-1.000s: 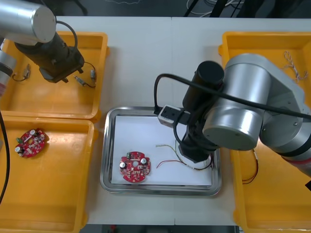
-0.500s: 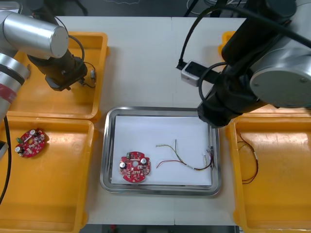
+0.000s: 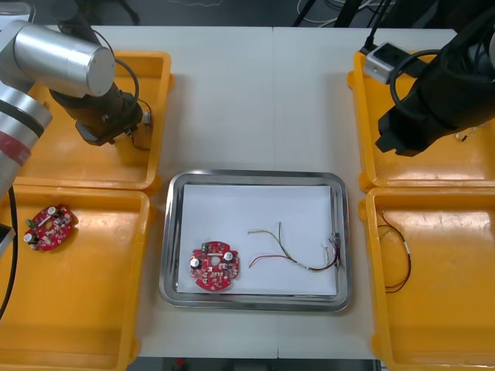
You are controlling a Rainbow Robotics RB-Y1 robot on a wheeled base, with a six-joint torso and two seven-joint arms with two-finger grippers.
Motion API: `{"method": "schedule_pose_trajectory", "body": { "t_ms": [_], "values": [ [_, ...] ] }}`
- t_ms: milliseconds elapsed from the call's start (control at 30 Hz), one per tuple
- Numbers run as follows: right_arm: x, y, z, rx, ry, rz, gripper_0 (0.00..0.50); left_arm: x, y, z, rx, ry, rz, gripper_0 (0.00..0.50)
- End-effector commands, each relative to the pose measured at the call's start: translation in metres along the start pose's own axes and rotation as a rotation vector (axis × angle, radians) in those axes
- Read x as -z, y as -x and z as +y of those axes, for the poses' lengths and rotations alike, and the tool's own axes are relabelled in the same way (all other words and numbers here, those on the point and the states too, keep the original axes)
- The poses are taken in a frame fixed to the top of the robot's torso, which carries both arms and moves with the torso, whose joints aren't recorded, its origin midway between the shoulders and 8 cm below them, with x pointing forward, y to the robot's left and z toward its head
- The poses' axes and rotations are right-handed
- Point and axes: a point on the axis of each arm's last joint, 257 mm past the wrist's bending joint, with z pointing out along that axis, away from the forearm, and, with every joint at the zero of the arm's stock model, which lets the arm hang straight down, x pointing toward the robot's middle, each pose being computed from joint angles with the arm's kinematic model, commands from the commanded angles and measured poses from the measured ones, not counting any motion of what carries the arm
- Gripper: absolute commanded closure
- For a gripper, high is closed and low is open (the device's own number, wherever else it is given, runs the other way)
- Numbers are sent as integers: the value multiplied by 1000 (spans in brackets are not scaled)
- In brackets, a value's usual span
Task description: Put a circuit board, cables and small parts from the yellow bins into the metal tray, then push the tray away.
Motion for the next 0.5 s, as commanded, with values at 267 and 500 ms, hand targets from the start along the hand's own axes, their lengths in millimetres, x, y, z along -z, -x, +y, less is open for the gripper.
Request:
{"method": "schedule_pose_trajectory", "body": {
  "t_ms": [267, 500],
  "values": [
    [20, 5, -100, -252, -148, 18, 0, 7, -1, -24, 27, -22, -23, 0],
    [17, -5, -137, -358, -198, 68, 0, 6, -2, -24, 18, -18, -26, 47]
  ]
}}
